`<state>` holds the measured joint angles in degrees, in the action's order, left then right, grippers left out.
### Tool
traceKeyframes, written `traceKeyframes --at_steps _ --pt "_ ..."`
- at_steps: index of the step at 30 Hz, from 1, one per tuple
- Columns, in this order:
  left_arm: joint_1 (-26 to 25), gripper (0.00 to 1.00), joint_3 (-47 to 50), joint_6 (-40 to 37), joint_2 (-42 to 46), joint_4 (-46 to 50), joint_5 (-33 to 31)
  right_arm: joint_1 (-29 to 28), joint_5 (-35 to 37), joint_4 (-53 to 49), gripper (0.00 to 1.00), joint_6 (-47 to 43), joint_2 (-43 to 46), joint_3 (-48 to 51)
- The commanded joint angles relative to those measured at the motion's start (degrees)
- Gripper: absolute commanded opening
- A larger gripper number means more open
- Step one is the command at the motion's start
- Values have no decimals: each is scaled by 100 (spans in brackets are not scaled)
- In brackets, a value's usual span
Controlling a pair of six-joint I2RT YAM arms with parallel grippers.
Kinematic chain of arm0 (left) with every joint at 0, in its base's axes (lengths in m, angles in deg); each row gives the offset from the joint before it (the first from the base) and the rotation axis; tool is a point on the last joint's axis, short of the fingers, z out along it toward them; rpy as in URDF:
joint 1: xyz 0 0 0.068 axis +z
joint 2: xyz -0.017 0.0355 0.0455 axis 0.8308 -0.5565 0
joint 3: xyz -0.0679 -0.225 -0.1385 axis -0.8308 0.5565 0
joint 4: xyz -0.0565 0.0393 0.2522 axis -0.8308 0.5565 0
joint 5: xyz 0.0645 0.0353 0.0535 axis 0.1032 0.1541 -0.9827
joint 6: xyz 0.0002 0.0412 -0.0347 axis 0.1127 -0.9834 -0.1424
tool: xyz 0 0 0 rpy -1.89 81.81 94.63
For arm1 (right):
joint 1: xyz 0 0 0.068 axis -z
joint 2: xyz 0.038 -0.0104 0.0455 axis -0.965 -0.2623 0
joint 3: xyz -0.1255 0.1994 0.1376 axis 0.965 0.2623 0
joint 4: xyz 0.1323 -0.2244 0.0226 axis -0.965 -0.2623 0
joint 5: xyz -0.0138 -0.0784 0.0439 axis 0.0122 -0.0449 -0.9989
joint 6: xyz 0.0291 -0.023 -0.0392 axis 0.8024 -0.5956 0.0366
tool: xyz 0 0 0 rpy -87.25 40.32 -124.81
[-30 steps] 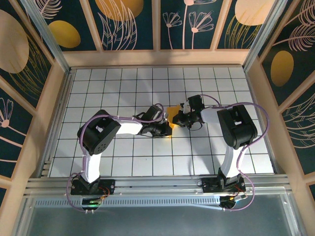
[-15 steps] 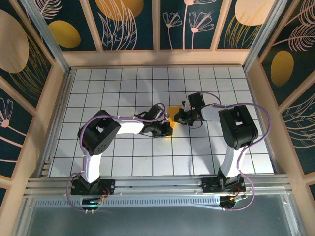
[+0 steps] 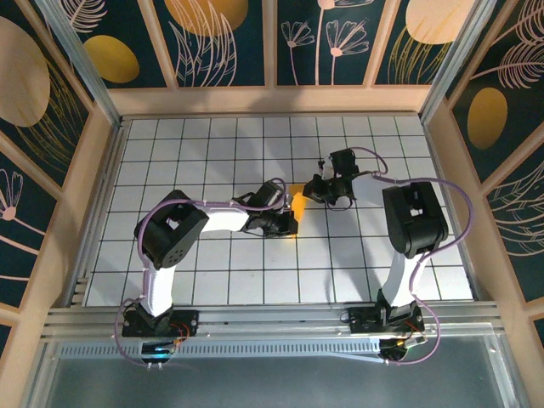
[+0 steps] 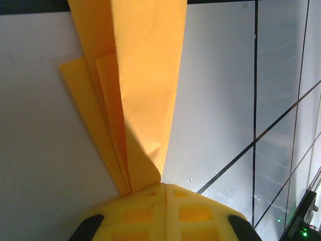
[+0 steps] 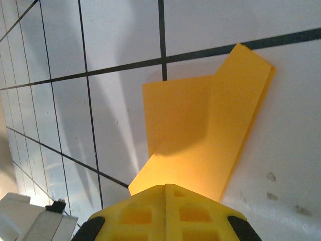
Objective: Fold a paper plane with a square sheet of paper (fold left side to right side)
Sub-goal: Fold the wing for the fifth time at the center of the table.
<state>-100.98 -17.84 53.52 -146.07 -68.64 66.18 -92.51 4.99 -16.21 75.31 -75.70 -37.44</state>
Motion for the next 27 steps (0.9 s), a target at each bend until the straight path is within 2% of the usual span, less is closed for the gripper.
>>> traceKeyframes --at_steps 1,11,19,27 --pt "2 0 144 -94 -202 754 -427 6 -66 21 0 -77 -260 -131" --pt "-2 0 207 -75 67 609 -348 32 243 -79 0 -98 -633 -121" --pt "10 0 -43 95 547 300 44 34 454 -323 0 -197 -676 -106" --pt "83 0 -672 -2 165 263 292 36 456 -336 0 -173 -647 -117"
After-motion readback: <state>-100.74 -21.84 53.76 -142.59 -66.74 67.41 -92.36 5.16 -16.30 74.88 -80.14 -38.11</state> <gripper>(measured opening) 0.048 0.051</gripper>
